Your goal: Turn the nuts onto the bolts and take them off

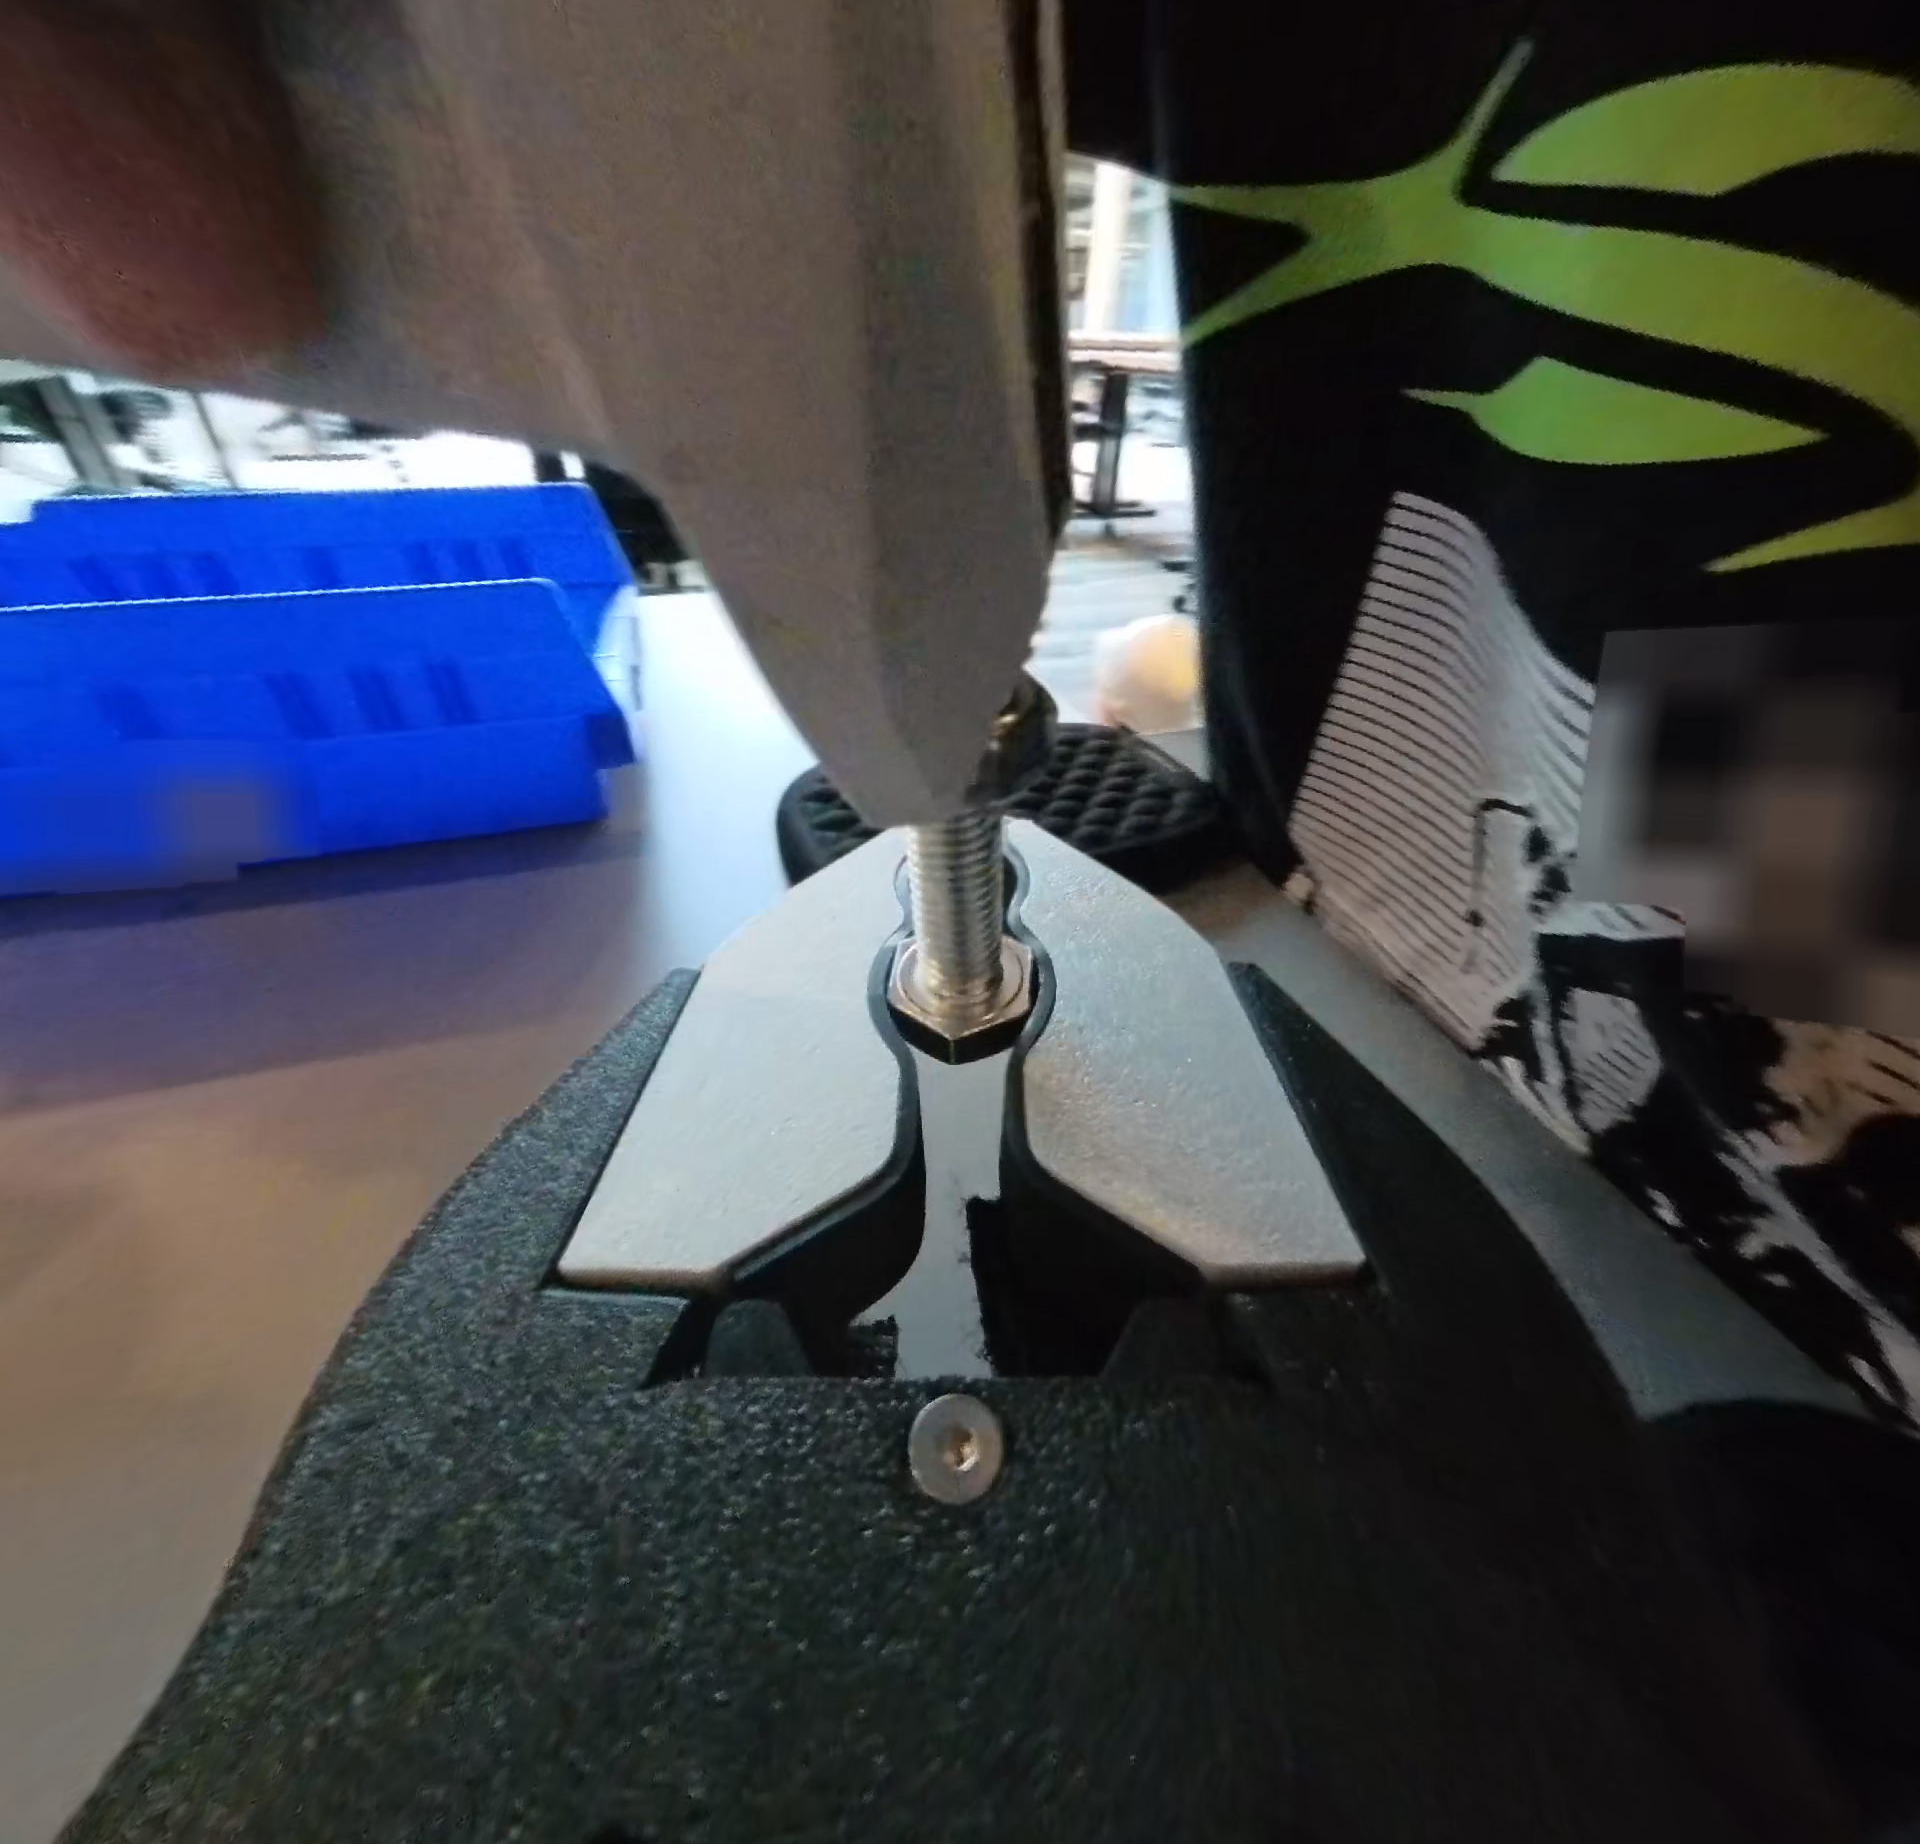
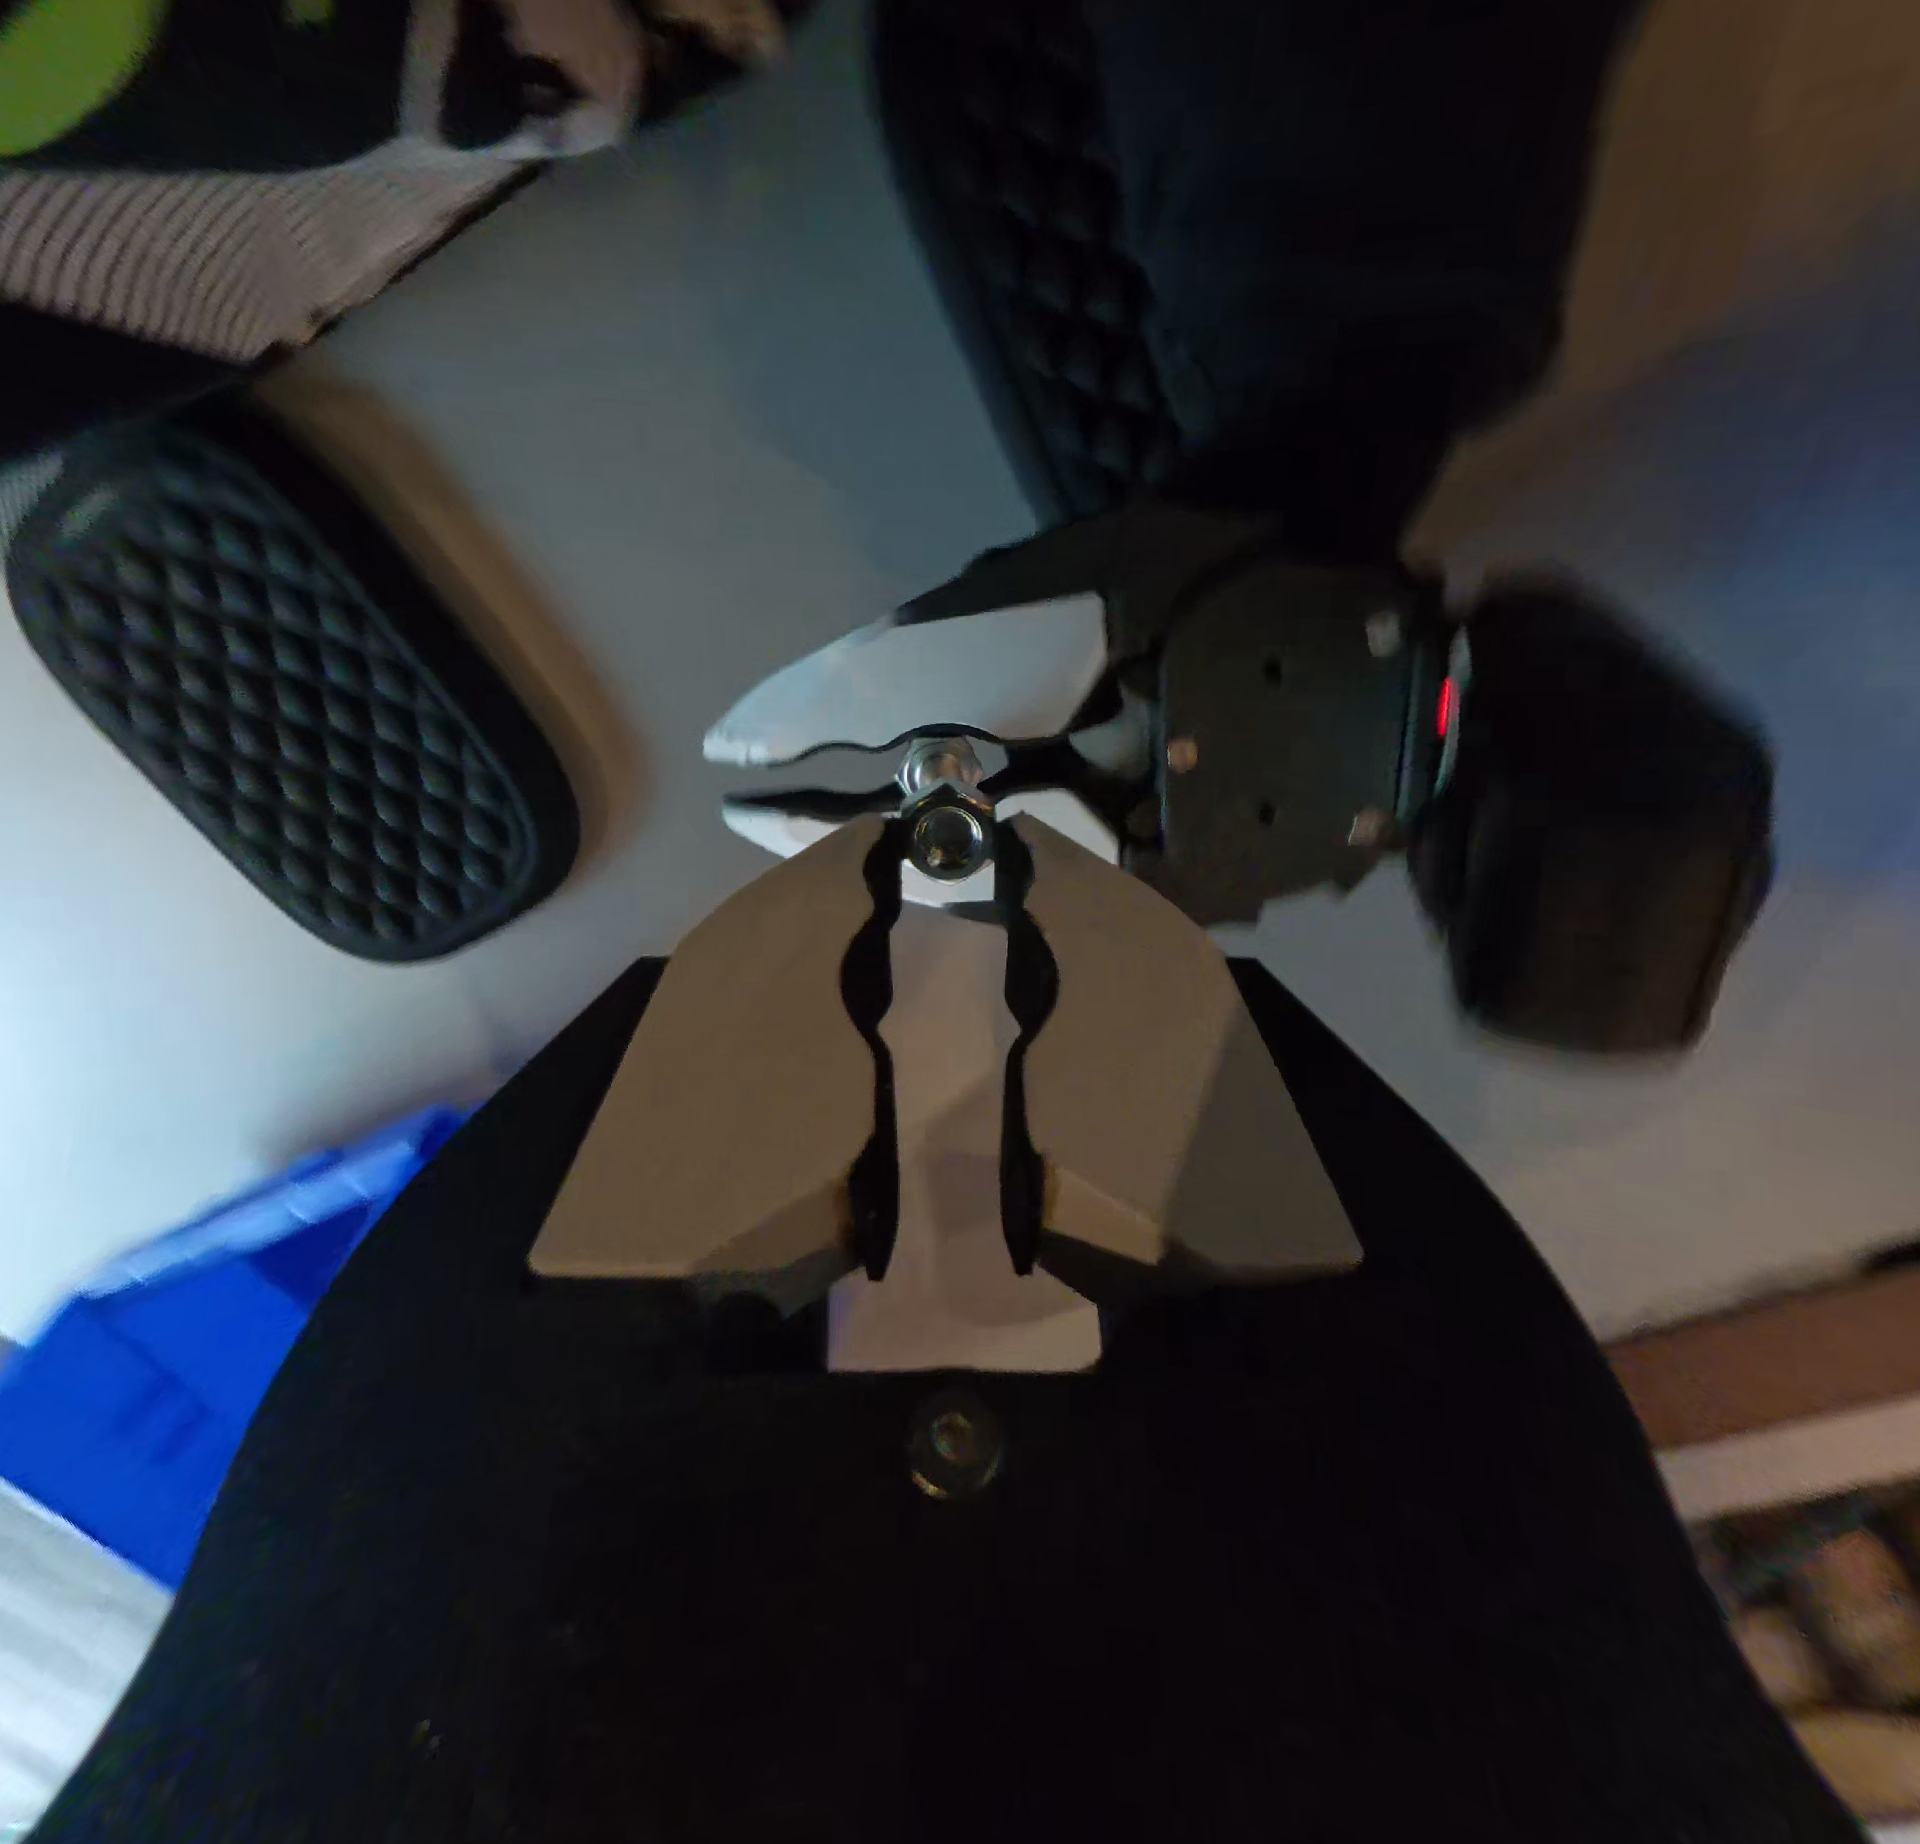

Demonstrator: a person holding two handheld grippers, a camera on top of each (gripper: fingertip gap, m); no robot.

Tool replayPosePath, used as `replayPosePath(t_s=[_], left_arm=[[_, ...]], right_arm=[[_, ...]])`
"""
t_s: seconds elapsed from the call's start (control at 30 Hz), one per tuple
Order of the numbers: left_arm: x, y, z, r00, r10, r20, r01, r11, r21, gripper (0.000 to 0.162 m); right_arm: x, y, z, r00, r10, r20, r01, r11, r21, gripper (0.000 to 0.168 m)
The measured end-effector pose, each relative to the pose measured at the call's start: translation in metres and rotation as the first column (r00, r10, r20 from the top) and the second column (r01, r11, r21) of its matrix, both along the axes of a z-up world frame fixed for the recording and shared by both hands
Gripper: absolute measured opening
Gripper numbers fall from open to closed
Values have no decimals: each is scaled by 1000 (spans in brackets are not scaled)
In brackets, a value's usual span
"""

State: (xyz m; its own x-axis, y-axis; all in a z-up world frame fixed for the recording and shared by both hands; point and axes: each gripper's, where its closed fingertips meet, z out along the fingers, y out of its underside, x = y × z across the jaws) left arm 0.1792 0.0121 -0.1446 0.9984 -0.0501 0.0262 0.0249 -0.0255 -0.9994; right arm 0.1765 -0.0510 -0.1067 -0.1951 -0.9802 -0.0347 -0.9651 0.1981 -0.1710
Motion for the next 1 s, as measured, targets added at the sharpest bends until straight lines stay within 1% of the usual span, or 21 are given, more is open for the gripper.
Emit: replayPosePath(t_s=[0.1, 0.2, 0.33, 0.47, 0.63, 0.7, 0.77, 0.87, 0.9, 0.93, 1.0], left_arm=[[-18, -4, 0, 990, 137, -13, -138, 990, -4, 10], [-35, -10, 1, 961, 276, -24, -277, 961, -6, 10], [-61, -20, -1, 884, 466, -29, -467, 883, -36, 10], [-78, -28, -8, 800, 598, -49, -600, 796, -84, 10], [-89, -35, -11, 726, 687, -43, -687, 720, -100, 10], [-90, -34, -14, 722, 690, -56, -691, 714, -114, 10], [-88, -31, -15, 740, 672, -44, -672, 732, -117, 10], [-83, -26, -15, 776, 630, -34, -630, 769, -114, 10], [-80, -22, -14, 798, 601, -30, -600, 792, -113, 10], [-76, -19, -14, 821, 571, -24, -570, 815, -108, 10], [-59, -10, -7, 889, 457, -32, -458, 887, -58, 10]], right_arm=[[-9, -4, 0, 983, -183, -14, 183, 983, 8, 16], [-18, -9, 2, 930, -366, -26, 366, 931, -1, 16], [-33, -14, 0, 818, -574, -46, 573, 819, -31, 16], [-43, -14, -4, 699, -714, -51, 712, 700, -48, 16], [-50, -16, -6, 506, -863, 5, 862, 505, -42, 16], [-50, -14, -8, 461, -887, 11, 887, 461, -29, 16], [-50, -12, -9, 458, -889, 11, 888, 458, -31, 16], [-48, -10, -8, 487, -873, 8, 873, 487, -32, 18], [-47, -10, -7, 510, -860, 8, 860, 509, -32, 38], [-47, -8, -5, 545, -838, -2, 838, 545, -34, 47], [-43, -8, 4, 676, -736, 13, 736, 675, -59, 53]])
